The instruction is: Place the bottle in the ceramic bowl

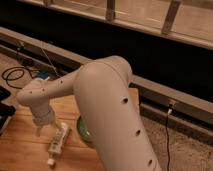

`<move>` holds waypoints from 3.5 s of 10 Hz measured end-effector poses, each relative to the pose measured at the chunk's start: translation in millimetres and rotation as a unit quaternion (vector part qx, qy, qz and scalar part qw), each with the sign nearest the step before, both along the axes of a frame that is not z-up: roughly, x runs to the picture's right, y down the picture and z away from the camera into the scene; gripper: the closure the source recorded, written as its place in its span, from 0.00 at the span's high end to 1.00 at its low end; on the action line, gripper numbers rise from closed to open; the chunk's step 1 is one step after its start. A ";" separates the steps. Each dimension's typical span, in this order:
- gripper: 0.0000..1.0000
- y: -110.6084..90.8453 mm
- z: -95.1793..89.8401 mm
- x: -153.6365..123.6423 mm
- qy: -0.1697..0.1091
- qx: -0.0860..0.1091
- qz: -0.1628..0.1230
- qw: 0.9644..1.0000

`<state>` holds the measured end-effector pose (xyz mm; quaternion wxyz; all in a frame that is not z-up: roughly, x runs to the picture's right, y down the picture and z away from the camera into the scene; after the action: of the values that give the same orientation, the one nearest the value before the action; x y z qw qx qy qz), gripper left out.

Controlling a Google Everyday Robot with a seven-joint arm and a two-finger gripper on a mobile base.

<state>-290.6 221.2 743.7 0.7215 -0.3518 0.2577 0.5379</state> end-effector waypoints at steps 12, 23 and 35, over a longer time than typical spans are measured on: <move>0.65 13.2 9.2 43.8 0.061 -0.006 0.046 0.997; 0.09 27.8 31.9 35.2 0.010 -0.037 0.061 0.997; 0.00 -121.4 -97.0 117.0 -0.068 0.142 0.136 0.978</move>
<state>-173.5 99.8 646.7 0.6996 -0.3135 0.0788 0.6372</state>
